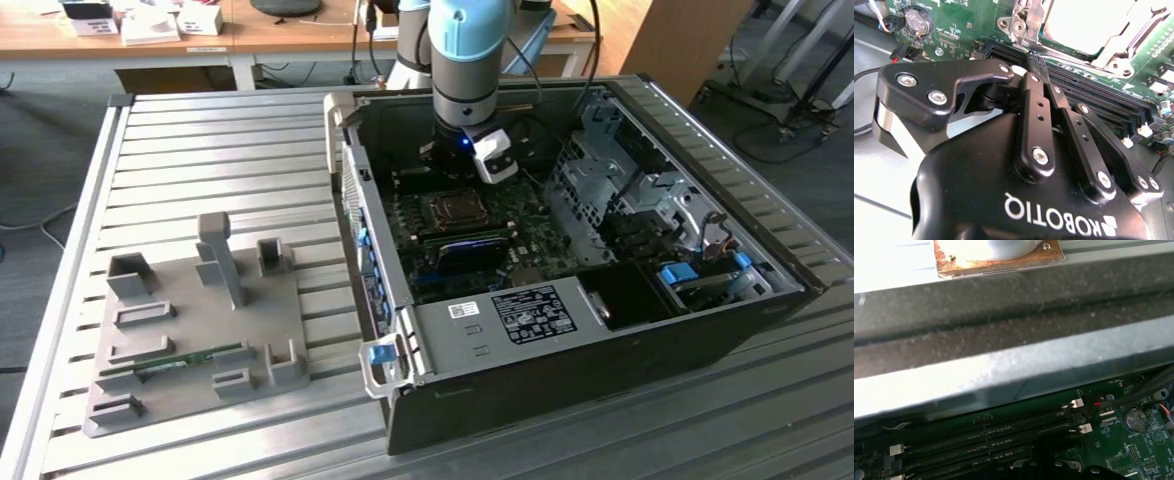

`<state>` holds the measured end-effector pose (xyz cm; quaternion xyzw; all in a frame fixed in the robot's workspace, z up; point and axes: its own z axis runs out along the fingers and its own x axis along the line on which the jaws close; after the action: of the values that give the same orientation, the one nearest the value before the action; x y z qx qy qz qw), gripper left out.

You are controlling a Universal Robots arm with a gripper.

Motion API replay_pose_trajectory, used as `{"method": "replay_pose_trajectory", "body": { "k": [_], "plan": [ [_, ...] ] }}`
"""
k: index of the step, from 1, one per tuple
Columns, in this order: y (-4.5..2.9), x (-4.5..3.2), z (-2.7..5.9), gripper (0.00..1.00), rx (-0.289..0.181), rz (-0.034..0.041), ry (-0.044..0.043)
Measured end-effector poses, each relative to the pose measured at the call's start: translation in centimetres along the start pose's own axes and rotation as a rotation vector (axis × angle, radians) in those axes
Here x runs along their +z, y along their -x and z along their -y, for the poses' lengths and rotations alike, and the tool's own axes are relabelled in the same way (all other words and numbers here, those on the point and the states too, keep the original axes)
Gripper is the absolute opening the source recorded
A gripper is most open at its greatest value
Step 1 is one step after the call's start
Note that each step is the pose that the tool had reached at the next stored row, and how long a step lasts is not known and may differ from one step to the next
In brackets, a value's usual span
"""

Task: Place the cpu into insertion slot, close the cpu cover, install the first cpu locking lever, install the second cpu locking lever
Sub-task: 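Install the first cpu locking lever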

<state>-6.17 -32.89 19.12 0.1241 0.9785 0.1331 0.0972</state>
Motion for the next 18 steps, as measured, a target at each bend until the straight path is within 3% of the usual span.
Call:
{"method": "replay_pose_trajectory", "body": {
  "k": [18],
  "plan": [
    [0.05,-0.04,0.16,0.11,0.002,0.0007,-0.0003]
  ]
}}
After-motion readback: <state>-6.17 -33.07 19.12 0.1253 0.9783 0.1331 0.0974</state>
